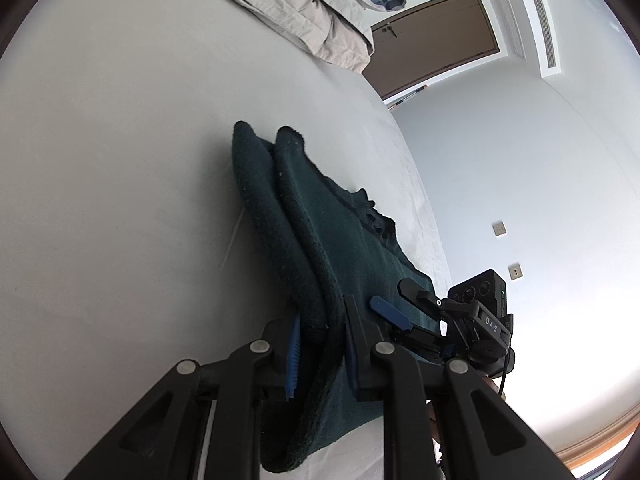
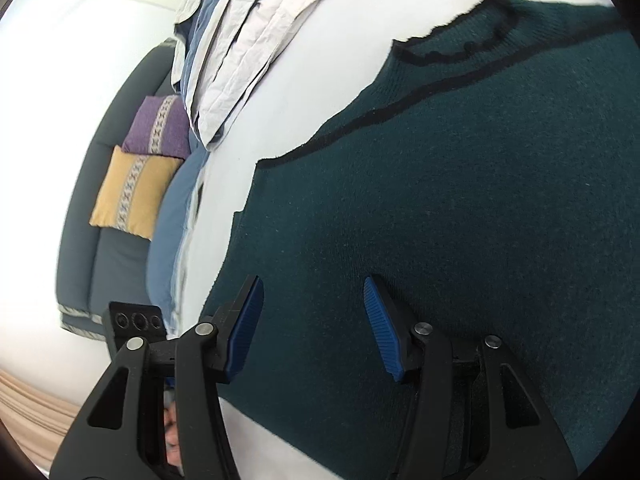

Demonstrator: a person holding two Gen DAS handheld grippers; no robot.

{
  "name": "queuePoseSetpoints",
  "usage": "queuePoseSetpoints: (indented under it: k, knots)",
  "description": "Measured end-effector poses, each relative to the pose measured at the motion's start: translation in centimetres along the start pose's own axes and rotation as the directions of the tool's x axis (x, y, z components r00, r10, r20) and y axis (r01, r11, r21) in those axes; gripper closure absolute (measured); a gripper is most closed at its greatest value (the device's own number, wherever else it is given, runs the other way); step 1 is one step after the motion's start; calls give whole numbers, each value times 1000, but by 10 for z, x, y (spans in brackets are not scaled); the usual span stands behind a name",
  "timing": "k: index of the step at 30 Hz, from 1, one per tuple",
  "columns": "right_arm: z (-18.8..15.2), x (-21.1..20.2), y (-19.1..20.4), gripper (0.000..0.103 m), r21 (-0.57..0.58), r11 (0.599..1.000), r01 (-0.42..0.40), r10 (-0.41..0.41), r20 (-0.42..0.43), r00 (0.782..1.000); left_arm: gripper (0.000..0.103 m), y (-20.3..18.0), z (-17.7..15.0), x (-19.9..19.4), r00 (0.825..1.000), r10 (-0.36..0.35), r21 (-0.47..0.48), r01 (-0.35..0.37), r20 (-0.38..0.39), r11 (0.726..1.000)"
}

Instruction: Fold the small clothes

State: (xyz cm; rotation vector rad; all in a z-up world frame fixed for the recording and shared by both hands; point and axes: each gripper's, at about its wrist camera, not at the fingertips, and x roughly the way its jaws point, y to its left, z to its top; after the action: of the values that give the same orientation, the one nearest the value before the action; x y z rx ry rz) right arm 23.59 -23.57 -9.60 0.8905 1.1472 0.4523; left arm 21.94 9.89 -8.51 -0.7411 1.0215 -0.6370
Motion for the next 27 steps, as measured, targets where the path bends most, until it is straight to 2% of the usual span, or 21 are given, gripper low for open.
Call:
queuePoseSetpoints:
  k: [4,7,11,14,17,20,23,25,27]
  knots:
    - [15,-39,-25,50,87,994,-65,61,53,997,84,-38,5,10,1000,-18,66,18,-5,998]
    - [23,-66,-46,50,130,988,-87,78,72,994,84,-76,3,31,999,-36,123,40,-29,992]
    - [31,-94,-68,50,163,979,-119,107,85,991,84,-135,-14,80,993,-50,224,72,-102,972]
    - [39,-111,-82,50,180,972,-148,133,94,987,84,-163,-33,124,982,-78,250,120,-171,961]
    - [47,-128,-101,50,196,966,-169,151,104,983,83,-172,-53,163,976,-63,271,119,-209,955]
    - [52,-137,-121,46,229,966,-118,105,68,992,74,-165,-68,185,972,-39,256,100,-233,962]
    - [53,-138,-127,47,228,964,-138,127,62,990,73,-158,-74,181,970,-53,246,112,-236,963]
    - [52,-140,-130,47,242,954,-175,158,87,984,65,-155,-75,172,974,-35,255,94,-224,962]
    - [52,-142,-134,47,262,944,-201,178,110,978,65,-154,-80,158,976,-47,268,105,-215,958]
